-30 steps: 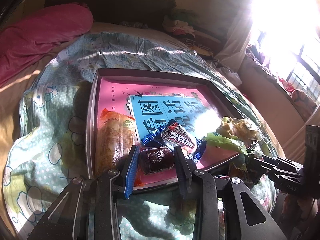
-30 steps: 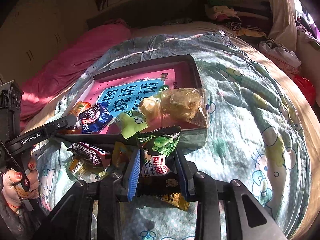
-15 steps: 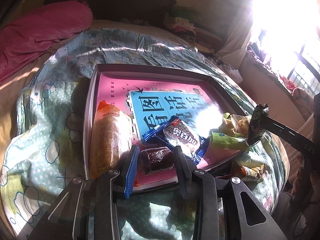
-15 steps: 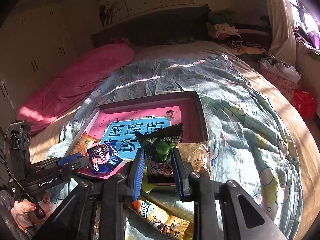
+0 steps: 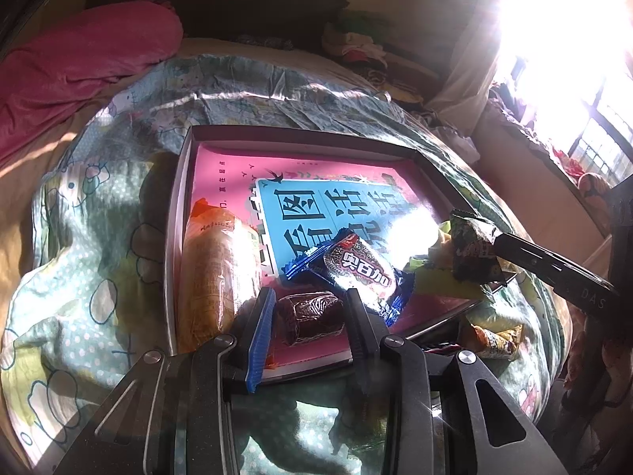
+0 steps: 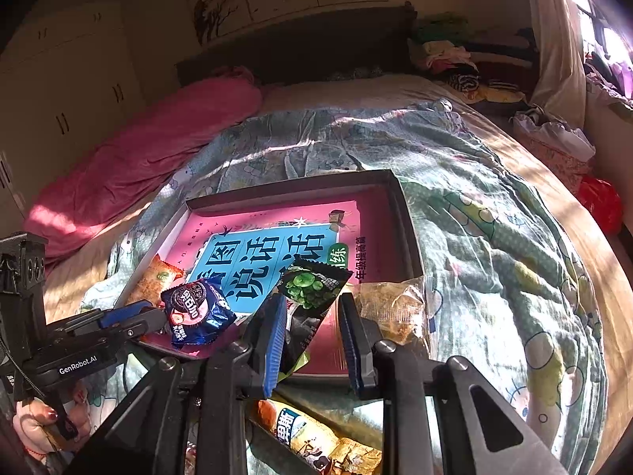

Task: Organize snacks
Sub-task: 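Carry both snacks into the pink box and open both tools, then withdraw both open tools from the box toward the remaining snacks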

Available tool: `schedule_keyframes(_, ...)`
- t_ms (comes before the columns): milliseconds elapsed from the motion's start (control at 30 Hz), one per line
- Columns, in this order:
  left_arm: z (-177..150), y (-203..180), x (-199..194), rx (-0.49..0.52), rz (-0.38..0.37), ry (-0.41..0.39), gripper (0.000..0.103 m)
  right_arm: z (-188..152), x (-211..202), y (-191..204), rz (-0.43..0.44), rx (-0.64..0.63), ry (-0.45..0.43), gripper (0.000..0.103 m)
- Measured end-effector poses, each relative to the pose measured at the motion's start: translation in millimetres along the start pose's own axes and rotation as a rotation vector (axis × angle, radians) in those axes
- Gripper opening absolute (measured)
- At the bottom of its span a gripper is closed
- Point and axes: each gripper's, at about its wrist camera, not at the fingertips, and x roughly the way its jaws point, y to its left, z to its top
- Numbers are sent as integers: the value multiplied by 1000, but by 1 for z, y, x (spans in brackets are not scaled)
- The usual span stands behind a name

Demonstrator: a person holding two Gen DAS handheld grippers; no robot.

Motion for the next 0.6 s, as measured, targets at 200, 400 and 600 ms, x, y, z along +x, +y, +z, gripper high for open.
schedule_keyframes(200,2,1,-6,-1,-3,-16,45,-4,-4,0,-2,6,7,28)
schedule_keyframes(400,5,3,-11,-7,2,-30,51,-5,-10,-1,1,10,3,29)
schedule_keyframes(600,6,6,-18,-18,-14,-40,59,-8,-18,0,4,12,-9,37)
